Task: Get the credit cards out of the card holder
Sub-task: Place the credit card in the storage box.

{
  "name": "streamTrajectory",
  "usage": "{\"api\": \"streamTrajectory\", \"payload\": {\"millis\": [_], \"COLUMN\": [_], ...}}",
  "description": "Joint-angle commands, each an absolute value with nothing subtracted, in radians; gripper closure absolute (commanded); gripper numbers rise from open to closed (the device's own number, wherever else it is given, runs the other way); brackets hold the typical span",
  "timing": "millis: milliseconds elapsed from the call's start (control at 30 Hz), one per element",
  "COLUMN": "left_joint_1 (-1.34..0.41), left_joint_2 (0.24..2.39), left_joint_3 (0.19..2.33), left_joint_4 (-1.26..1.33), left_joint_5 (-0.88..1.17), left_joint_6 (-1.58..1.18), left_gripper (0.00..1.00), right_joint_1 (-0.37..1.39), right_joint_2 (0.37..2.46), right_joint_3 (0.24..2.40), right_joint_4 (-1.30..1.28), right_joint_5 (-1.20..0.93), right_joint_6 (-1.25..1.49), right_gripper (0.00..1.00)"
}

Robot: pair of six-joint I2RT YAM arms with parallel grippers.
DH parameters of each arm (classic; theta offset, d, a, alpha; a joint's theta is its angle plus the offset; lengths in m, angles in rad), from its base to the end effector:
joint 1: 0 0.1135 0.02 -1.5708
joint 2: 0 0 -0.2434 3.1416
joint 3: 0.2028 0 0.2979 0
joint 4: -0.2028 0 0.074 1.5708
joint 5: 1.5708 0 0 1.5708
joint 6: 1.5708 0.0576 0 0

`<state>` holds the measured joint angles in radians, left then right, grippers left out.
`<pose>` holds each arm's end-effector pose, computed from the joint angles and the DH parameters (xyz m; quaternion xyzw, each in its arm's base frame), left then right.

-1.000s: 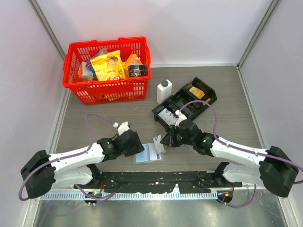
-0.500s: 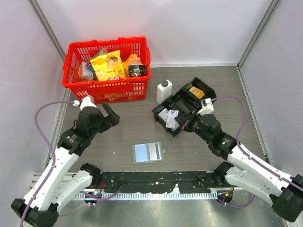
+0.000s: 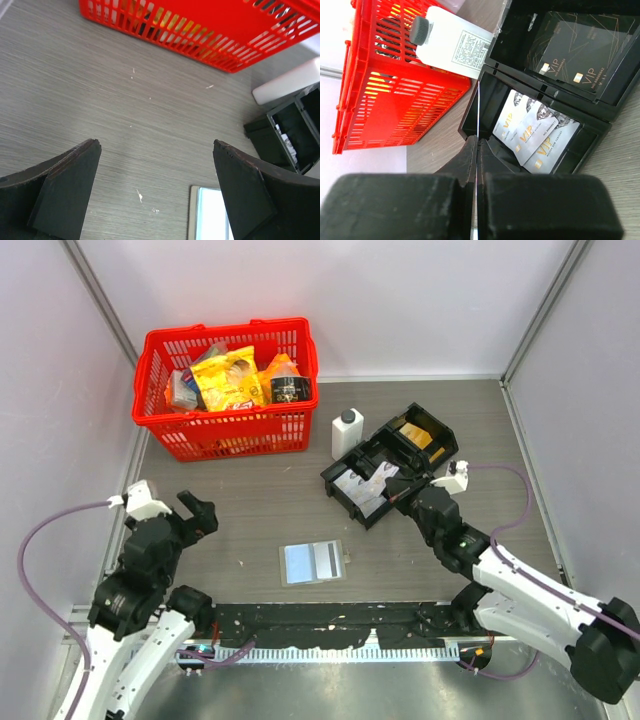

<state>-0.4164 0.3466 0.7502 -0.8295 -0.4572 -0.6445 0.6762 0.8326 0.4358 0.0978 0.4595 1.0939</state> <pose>0.1478 -0.0375 0.3140 -0.2151 0.7994 -0.1026 0.5515 0.2255 0.1482 0.1991 0.2947 0.7383 0.3315 0.5080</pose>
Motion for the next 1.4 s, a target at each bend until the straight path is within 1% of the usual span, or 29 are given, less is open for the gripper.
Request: {"api": "streamTrajectory", "payload": {"millis": [0,167,433,833,1067,1167,1267,1333,1367], "left_joint_1": [-0.410,-0.410,-0.410,-0.410,-0.410,-0.411,-0.410,-0.410,-0.411], "left_joint_2": [0.261,0.221,0.256,0.281,0.296,0.299,0.299,0.301,0.302], "left_joint_3": [0.733,0.723,0.724,0.724,0.724,0.726,0.724,0.723,0.723], "left_joint_4": [-0.785,-0.770,-0.773,-0.773,-0.775,-0.775,-0.775,-0.773,-0.773], "left_joint_5": [-0.528,-0.509,-0.492,-0.483,-0.477,-0.477,-0.477,-0.477,-0.476], "left_joint_6": [-0.621,-0.615,-0.612,-0.614,-0.614,-0.614,-0.617,-0.617,-0.617], "left_gripper": [0.00,0.01,0.00,0.00,0.00,0.00,0.00,0.00,0.00], "right_joint_1": [0.672,0.673,0.672,0.672,0.672,0.673,0.672,0.673,0.672], "right_joint_2": [0.914,1.035,1.155,1.206,1.192,1.177,1.149,1.131,1.114], "right_joint_3": [0.443,0.440,0.414,0.414,0.414,0.411,0.403,0.402,0.402], "right_joint_4": [0.222,0.276,0.353,0.288,0.241,0.213,0.187,0.166,0.147], "right_joint_5": [0.515,0.500,0.485,0.474,0.482,0.482,0.482,0.485,0.483], "right_joint_6": [1.181,1.219,1.262,1.264,1.253,1.236,1.217,1.204,1.201], "right_gripper": [0.99,0.99,0.99,0.99,0.98,0.93,0.80,0.72,0.71]}}
